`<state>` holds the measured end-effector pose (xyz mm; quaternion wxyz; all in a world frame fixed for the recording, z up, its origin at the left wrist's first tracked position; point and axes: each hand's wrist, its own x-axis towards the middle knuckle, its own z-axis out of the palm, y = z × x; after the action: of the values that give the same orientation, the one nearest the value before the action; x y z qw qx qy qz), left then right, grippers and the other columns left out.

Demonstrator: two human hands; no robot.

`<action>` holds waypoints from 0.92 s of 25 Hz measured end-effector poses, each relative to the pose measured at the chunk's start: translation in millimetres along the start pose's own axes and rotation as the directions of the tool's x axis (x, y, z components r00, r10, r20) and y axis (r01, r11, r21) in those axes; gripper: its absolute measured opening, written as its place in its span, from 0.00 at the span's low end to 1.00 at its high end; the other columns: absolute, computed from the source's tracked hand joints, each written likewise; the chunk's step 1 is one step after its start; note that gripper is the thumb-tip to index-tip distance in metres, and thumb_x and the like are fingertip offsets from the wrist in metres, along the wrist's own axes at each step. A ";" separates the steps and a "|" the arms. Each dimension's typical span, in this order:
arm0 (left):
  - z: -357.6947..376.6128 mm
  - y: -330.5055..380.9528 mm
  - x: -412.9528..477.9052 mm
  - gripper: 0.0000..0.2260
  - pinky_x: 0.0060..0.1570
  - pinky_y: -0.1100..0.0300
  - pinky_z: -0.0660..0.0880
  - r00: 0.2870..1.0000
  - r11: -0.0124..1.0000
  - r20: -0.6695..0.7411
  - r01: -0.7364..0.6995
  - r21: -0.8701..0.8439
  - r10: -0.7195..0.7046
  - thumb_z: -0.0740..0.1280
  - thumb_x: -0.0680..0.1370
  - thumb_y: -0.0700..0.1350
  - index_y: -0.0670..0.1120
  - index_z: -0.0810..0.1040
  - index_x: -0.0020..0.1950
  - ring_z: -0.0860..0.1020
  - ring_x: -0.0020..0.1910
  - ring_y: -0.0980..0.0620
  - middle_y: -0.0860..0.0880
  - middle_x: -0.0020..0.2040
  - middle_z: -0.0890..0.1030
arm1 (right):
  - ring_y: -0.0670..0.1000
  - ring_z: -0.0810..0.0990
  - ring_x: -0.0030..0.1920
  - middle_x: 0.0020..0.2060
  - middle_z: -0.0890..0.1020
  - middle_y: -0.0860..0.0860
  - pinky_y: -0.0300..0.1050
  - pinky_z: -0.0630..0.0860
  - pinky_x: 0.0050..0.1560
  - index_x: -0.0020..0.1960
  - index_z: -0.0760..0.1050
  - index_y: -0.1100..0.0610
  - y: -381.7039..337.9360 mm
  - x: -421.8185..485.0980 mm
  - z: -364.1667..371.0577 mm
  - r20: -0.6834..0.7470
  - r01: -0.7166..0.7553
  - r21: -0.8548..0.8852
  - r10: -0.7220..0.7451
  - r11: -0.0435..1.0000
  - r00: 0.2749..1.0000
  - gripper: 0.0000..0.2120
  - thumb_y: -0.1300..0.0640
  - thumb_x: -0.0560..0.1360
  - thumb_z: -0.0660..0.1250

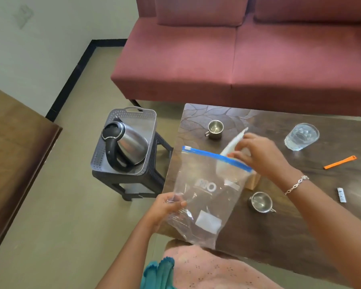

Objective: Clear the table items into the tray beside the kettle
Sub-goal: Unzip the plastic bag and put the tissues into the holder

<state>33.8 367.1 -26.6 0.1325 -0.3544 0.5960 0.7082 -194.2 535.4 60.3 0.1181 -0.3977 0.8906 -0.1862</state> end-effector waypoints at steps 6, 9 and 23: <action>-19.6 -35.0 50.4 0.05 0.42 0.57 0.75 0.973 0.976 -0.120 0.186 -0.113 -0.199 0.68 0.74 0.38 0.44 0.75 0.39 0.78 0.38 0.49 0.45 0.41 0.79 | 0.61 0.80 0.35 0.40 0.80 0.58 0.42 0.68 0.33 0.43 0.81 0.63 17.8 -3.7 -5.3 -0.234 -0.064 -0.076 0.044 0.995 0.971 0.05 0.69 0.67 0.71; -20.9 -47.6 87.8 0.06 0.50 0.51 0.76 0.967 0.967 -0.129 0.200 -0.160 -0.221 0.68 0.74 0.38 0.43 0.75 0.38 0.79 0.45 0.44 0.45 0.45 0.80 | 0.60 0.79 0.32 0.37 0.80 0.57 0.40 0.67 0.34 0.41 0.81 0.63 26.0 -16.9 -1.3 -0.250 -0.066 -0.127 0.033 0.990 0.968 0.06 0.71 0.67 0.72; 9.2 -31.6 100.4 0.25 0.60 0.50 0.70 0.829 0.874 -0.541 0.154 0.462 0.139 0.71 0.70 0.55 0.44 0.71 0.62 0.69 0.63 0.45 0.44 0.62 0.73 | 0.45 0.71 0.32 0.34 0.75 0.48 0.26 0.64 0.31 0.41 0.82 0.61 7.0 -31.9 -14.5 -0.212 -0.152 0.043 0.158 0.987 0.964 0.08 0.71 0.67 0.71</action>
<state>-21.7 360.2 -116.2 0.0401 -0.5031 0.7653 0.3995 -183.1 567.1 72.4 0.0407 -0.3026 0.9240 -0.2302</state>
